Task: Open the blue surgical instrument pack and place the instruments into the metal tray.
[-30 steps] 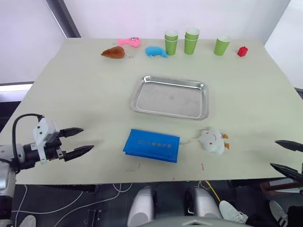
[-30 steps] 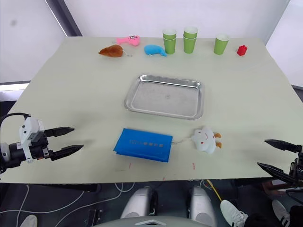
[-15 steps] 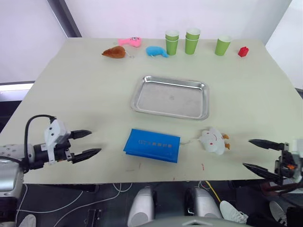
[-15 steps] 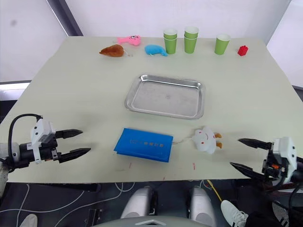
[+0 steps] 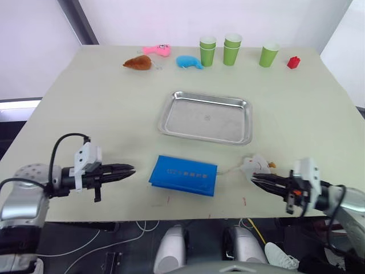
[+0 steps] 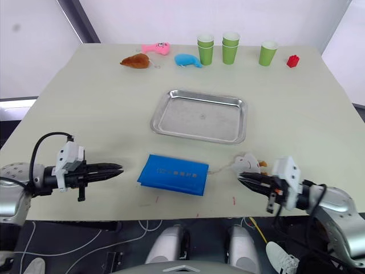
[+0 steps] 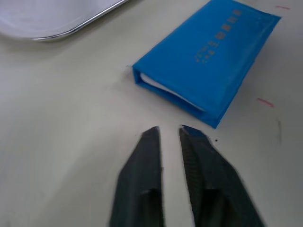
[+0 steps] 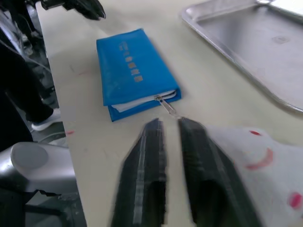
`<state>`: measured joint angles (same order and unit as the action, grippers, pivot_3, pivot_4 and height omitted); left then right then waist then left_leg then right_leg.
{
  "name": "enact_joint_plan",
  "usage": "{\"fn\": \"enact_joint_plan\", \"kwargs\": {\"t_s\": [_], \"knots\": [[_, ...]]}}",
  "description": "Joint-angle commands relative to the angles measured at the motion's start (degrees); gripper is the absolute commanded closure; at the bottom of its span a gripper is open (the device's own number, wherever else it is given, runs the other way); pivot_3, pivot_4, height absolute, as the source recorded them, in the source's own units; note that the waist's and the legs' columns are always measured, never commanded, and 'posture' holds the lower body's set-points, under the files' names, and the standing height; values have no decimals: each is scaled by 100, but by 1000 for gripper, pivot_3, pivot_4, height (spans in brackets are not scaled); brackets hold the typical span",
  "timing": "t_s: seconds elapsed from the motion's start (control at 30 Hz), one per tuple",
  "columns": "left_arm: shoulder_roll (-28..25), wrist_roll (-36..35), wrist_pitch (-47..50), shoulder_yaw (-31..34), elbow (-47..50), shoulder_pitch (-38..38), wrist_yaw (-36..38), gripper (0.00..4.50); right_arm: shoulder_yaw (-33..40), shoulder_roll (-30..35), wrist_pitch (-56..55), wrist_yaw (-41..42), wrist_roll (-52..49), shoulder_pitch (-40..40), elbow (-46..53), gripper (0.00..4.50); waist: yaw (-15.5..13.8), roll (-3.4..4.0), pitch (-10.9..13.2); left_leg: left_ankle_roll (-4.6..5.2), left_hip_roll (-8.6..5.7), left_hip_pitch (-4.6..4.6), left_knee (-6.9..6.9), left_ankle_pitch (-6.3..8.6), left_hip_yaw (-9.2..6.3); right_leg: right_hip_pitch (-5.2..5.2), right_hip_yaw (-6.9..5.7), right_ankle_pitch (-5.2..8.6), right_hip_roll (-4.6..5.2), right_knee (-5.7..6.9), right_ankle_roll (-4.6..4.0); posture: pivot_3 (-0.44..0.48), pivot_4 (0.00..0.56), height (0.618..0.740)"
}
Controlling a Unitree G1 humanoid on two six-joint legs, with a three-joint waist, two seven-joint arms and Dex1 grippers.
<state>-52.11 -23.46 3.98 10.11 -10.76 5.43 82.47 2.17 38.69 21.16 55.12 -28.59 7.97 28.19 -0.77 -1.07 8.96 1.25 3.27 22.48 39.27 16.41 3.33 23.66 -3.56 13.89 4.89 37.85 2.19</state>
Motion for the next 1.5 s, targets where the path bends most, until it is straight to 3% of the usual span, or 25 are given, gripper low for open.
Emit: {"fn": "enact_joint_plan", "kwargs": {"t_s": [0.03,0.27,0.53,1.07,1.5], "knots": [[72,205,-340,-275,-404,331,240,4422,-412,-46,354,-339,246,-356,89,4490,0,0,0,0,0,2,0,0,0,1,-1,0,0,0,0,0,150,739],[319,428,-556,-755,-1048,1028,526,4422,-1210,-288,1129,-854,544,-858,-70,4490,-1,-4,-2,1,-1,15,2,0,-4,5,-5,0,0,-4,0,0,150,739],[549,521,-622,-999,-1345,1458,616,4422,-1777,-564,1010,-1061,1091,-1213,-473,4490,28,-11,-6,1,-1,14,6,0,-10,5,-8,-1,-3,2,1,0,150,739],[866,681,-892,-1164,-1717,1667,573,4422,-1921,-1121,731,-996,1311,-1774,-1083,4490,120,-18,-10,1,0,11,11,-1,-17,4,-8,-2,-5,10,0,0,150,739],[1802,918,-894,-1405,-1859,1895,-16,4422,-1296,-886,240,-1007,1475,-2030,-1762,4490,18,-17,-10,2,-16,8,34,-11,-35,-19,2,-14,-7,11,4,0,150,739]]}}
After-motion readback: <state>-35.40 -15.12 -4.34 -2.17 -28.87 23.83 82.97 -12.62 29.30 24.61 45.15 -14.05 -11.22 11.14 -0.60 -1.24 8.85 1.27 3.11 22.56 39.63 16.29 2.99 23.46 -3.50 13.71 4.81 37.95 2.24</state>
